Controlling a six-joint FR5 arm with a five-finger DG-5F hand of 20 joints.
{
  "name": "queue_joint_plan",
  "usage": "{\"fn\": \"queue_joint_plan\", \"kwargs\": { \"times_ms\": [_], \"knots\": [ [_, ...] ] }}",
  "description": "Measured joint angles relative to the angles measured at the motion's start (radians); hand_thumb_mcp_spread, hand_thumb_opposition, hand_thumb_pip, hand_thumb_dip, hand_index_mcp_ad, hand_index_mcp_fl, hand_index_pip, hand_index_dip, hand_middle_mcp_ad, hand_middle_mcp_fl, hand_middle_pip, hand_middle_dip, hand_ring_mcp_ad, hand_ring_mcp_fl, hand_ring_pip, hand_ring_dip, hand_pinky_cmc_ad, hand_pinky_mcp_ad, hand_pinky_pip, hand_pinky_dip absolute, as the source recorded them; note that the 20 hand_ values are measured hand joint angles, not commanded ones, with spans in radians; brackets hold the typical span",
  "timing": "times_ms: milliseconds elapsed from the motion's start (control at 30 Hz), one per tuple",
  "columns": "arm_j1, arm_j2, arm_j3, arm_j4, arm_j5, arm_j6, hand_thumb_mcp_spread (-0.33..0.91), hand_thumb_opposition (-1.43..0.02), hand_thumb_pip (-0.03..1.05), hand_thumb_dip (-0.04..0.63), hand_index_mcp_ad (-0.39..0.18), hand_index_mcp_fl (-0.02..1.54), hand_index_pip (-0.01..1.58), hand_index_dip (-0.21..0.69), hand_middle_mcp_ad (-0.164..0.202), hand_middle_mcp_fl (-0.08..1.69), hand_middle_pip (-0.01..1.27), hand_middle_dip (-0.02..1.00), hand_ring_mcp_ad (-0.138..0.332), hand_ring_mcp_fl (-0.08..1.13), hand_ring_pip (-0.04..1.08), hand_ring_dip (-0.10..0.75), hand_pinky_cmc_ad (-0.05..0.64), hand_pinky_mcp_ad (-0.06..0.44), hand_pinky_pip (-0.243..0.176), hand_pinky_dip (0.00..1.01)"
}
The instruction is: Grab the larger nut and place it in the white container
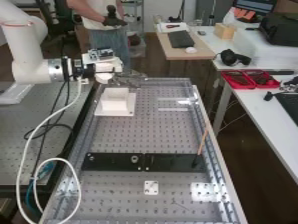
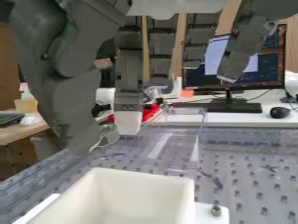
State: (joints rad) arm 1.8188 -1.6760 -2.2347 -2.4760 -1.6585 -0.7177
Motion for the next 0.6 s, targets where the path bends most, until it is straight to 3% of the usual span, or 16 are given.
{"fn": "queue_joint_plan", "kwargs": {
  "times_ms": [600],
  "knots": [
    [0.025, -0.058, -0.042, 0.056, 0.027, -0.009, 0.38, -0.86, 0.59, 0.234, -0.019, 0.42, 1.52, 0.143, 0.049, 0.26, 0.13, 0.21, 0.113, 0.05, 0.1, 0.079, 0.328, 0.278, -0.012, 0.33]
  ]
}}
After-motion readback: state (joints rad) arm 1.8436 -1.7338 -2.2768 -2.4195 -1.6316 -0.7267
